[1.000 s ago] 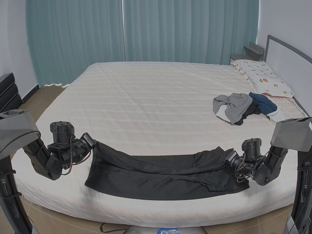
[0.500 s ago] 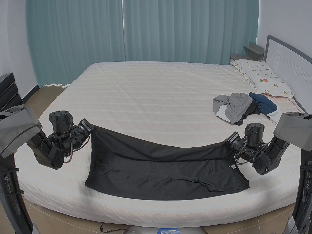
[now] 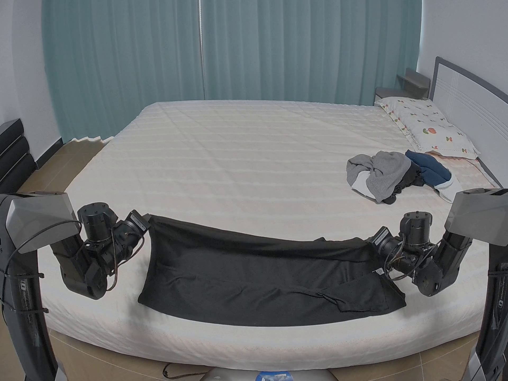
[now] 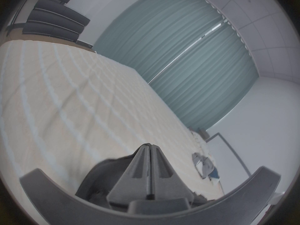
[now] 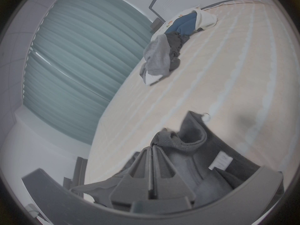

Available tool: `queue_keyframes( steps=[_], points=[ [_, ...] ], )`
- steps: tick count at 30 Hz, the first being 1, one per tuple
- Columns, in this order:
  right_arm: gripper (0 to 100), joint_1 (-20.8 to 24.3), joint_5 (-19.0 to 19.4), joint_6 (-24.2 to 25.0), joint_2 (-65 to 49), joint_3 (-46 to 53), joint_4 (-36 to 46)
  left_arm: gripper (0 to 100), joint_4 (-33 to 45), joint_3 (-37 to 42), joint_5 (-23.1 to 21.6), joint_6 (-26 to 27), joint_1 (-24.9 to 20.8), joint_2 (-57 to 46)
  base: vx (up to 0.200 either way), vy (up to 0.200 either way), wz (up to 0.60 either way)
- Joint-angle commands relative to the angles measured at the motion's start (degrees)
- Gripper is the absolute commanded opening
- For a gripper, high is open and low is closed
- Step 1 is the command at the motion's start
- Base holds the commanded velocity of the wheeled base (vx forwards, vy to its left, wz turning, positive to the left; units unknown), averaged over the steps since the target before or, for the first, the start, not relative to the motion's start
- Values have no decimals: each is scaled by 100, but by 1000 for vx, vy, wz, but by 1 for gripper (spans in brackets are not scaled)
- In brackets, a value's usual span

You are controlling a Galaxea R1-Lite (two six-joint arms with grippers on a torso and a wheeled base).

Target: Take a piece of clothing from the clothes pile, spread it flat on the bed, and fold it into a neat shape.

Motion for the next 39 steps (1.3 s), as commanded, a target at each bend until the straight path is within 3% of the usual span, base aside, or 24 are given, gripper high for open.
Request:
queue_keyframes(
  steps=[1,13,26,27,29,30,36,39],
  points=[
    [0,11,43,-319,87,683,-228,0,-104,672,-217,464,14,229,0,0,0],
    [0,2,34,-653,509,1220,-790,0,-139,1296,-270,1509,5,387,0,0,0],
    [0,-33,43,-653,457,1220,-870,0,-131,1534,-270,1668,5,370,0,0,0],
    [0,-33,43,-653,457,1220,-870,100,-131,1534,-270,1668,5,370,0,0,0],
    [0,-24,43,-644,448,1237,-870,100,-122,1586,-279,1668,5,352,0,0,0],
    [100,-24,43,-635,439,1255,-870,100,-131,1613,-279,1668,5,344,0,0,0],
    [100,-191,60,-530,-1,1431,-870,100,-131,1683,-279,1668,41,203,0,0,0],
    [100,-419,210,-231,-370,1571,-861,100,-104,1701,-288,1650,137,-26,0,0,0]
  ],
)
